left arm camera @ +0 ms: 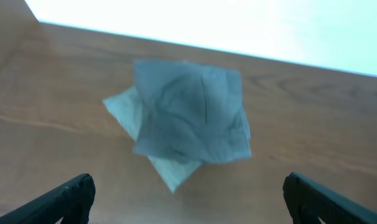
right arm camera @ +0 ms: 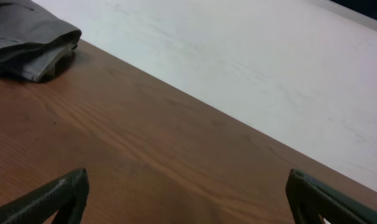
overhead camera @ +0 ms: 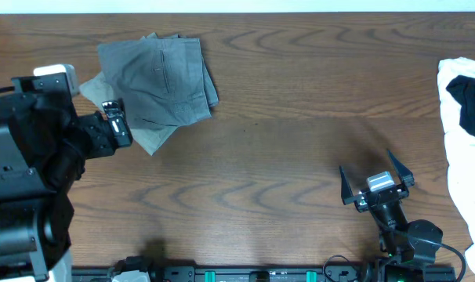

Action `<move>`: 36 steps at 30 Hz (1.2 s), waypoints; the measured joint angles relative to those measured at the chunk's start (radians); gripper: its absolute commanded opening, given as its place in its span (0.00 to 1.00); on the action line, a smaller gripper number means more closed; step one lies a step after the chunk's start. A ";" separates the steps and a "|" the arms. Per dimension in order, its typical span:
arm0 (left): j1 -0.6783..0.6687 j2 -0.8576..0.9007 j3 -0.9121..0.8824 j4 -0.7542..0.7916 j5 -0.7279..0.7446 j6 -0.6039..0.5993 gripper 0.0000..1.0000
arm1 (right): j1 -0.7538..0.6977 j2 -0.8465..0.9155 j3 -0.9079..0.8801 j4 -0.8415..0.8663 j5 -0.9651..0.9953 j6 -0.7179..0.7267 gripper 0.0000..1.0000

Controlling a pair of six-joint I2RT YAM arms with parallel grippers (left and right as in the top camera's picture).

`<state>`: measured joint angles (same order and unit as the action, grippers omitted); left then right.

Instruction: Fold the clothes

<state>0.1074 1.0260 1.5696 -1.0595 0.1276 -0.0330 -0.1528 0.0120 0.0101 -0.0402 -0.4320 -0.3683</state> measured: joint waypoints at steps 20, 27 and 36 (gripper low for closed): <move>0.040 -0.776 -1.006 0.662 -0.027 0.000 0.98 | 0.000 0.000 0.000 0.000 0.003 0.000 0.99; 0.040 -0.964 -1.224 0.696 -0.027 0.000 0.98 | 0.000 0.000 0.000 0.000 0.003 0.000 0.99; 0.032 -1.015 -1.406 0.891 -0.027 0.000 0.98 | 0.000 0.000 0.000 0.000 0.003 0.000 0.99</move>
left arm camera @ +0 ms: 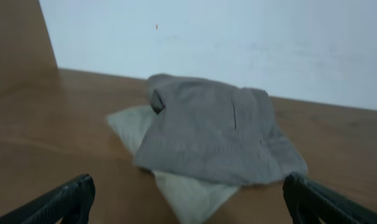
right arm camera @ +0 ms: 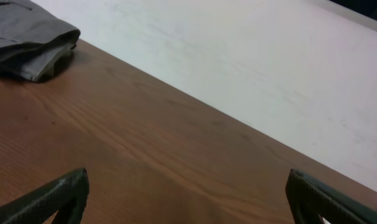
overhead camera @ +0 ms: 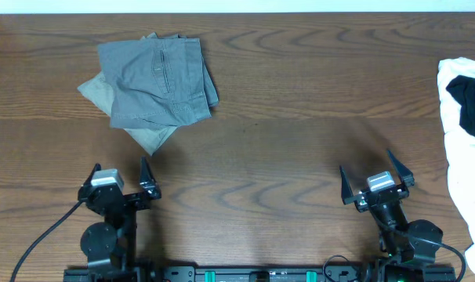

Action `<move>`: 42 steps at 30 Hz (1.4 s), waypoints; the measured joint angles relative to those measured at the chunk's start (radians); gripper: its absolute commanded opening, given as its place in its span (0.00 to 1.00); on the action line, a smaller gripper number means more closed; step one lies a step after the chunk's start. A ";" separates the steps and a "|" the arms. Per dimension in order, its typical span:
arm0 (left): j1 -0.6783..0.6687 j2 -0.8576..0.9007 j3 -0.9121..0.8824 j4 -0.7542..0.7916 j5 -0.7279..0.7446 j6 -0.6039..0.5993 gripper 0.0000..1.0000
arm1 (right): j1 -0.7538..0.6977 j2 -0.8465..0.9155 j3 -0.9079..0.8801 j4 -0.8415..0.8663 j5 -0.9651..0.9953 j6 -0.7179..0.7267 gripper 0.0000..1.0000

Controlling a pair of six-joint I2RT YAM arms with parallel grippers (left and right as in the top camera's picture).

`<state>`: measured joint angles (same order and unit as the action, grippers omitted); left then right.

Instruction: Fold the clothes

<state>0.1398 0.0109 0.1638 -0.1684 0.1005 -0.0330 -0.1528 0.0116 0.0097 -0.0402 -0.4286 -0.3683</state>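
Folded grey shorts (overhead camera: 157, 81) lie at the far left of the table on top of a folded beige garment (overhead camera: 147, 137); both show again in the left wrist view, the grey shorts (left arm camera: 219, 134) over the beige garment (left arm camera: 191, 190). My left gripper (overhead camera: 118, 178) stands open and empty near the front edge, well short of the stack. At the front right my right gripper (overhead camera: 376, 178) is also open and empty. A heap of white and black clothes (overhead camera: 465, 133) lies at the right edge.
The wooden table (overhead camera: 284, 117) spans the whole overhead view, with a pale wall beyond its far edge (left arm camera: 238, 43). The right wrist view catches only the folded stack's edge (right arm camera: 33, 43) at far left.
My left arm was raised beside the stack at the left edge; now it is drawn back low at the front of the table, open. The stack and right arm are unchanged.
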 measured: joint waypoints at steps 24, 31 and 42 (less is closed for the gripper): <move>-0.058 0.000 -0.146 0.154 -0.004 0.000 0.98 | 0.000 0.000 0.000 0.000 0.000 0.000 0.99; -0.058 0.000 -0.146 0.154 -0.004 0.000 0.98 | 0.000 0.000 0.000 0.000 0.000 0.000 0.99; -0.058 0.000 -0.146 0.154 -0.004 0.000 0.98 | 0.000 0.000 0.000 0.000 0.000 0.000 0.99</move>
